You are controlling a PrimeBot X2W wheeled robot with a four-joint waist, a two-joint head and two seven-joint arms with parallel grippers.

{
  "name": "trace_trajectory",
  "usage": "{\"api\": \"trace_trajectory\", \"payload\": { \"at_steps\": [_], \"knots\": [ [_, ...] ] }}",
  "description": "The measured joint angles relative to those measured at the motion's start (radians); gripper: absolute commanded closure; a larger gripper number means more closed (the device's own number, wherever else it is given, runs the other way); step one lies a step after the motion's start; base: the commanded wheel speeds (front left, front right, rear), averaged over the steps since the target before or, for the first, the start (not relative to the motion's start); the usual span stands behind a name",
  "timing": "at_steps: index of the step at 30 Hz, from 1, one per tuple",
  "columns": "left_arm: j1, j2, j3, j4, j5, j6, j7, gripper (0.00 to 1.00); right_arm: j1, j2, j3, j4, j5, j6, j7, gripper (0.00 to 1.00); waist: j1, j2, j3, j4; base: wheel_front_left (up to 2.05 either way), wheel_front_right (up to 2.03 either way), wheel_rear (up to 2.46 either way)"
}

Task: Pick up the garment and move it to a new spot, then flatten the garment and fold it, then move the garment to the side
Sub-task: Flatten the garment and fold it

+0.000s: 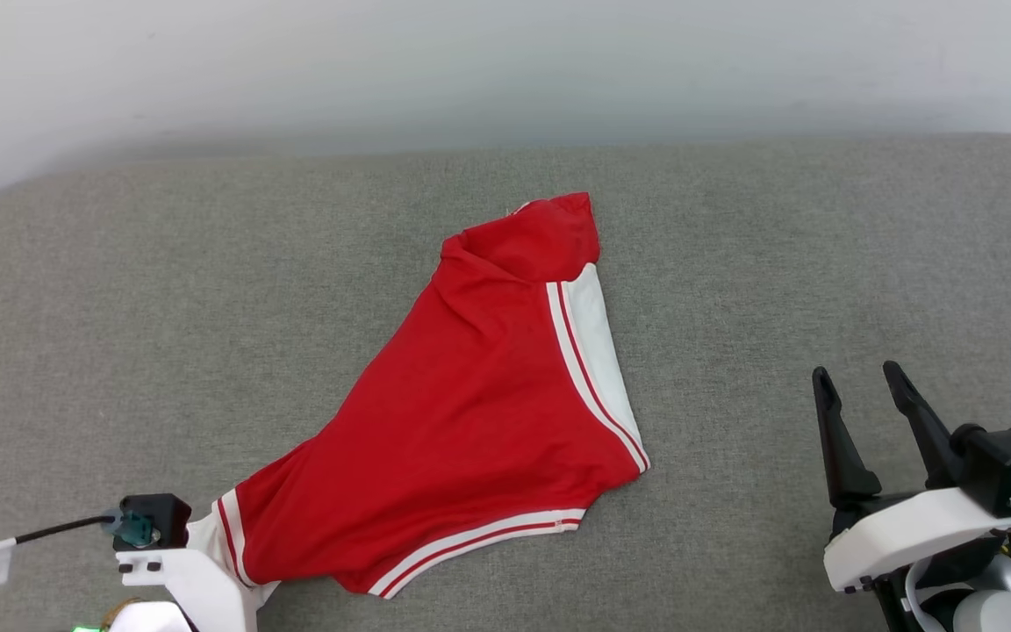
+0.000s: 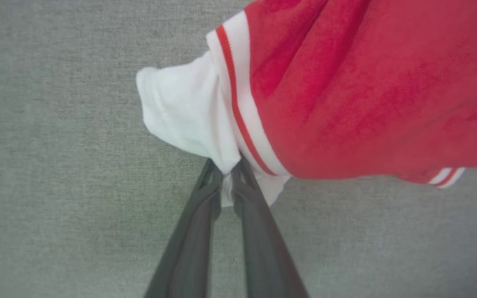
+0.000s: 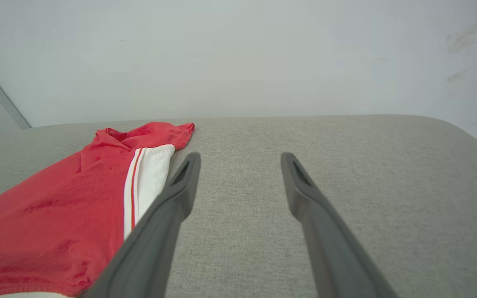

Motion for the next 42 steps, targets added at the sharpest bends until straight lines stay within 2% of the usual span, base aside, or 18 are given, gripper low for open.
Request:
{"api": "trace_trajectory", "payload": {
  "at_steps": [1,4,9,16,22,27,31,36,42],
  "knots": [
    [0.005,-0.007,0.001,0.001,-0.002,0.0,-0.015,0.0,0.004,0.0,-0.002,0.0,-0.001,0.0,0.001,0.0,0.0,0.0,-0.005,0.0,0.0,0.0,0.0],
    [0.011,-0.035,0.003,0.002,0.007,0.002,-0.091,0.0,0.01,0.0,-0.011,-0.001,-0.003,0.0,0.008,0.0,-0.0001,0.0,-0.024,0.001,0.0,0.0,0.0],
    [-0.009,-0.069,0.015,-0.021,0.059,0.013,-0.281,0.0,0.037,0.0,-0.015,-0.004,-0.008,0.0,0.019,0.0,-0.0001,0.0,-0.07,0.002,0.0,0.0,0.0],
    [-0.037,-0.127,-0.003,-0.049,0.125,-0.018,-0.57,0.0,0.069,0.0,-0.02,-0.016,-0.009,0.0,0.039,0.0,-0.0002,0.0,-0.131,0.005,0.0,0.0,0.0],
    [-0.041,-0.164,-0.025,-0.046,0.166,-0.031,-0.756,0.0,0.084,0.0,-0.022,-0.023,-0.009,0.0,0.05,0.0,-0.0002,0.0,-0.154,0.003,0.0,0.0,0.0],
    [-0.029,-0.184,-0.034,-0.045,0.186,-0.011,-0.804,0.0,0.098,0.0,-0.051,-0.017,0.004,0.0,0.073,0.0,-0.0002,0.0,-0.163,0.019,0.0,0.0,0.0],
    [-0.025,-0.184,-0.039,-0.046,0.192,-0.005,-0.808,0.0,0.11,0.0,-0.086,0.026,0.047,0.0,0.156,0.0,-0.0002,0.0,-0.165,0.053,0.0,0.0,0.0],
    [-0.03,-0.184,-0.052,-0.038,0.193,-0.009,-0.811,0.0,0.063,-0.005,-0.103,0.133,0.081,0.0,0.346,0.0,-0.0002,0.0,-0.159,0.114,0.0,0.0,0.0],
    [-0.053,-0.207,-0.067,-0.037,0.196,-0.017,-0.831,0.0,-0.078,-0.032,-0.025,0.271,0.162,0.0,0.546,0.0,-0.0002,0.0,-0.134,0.19,0.0,0.0,0.0]
  ]
}}
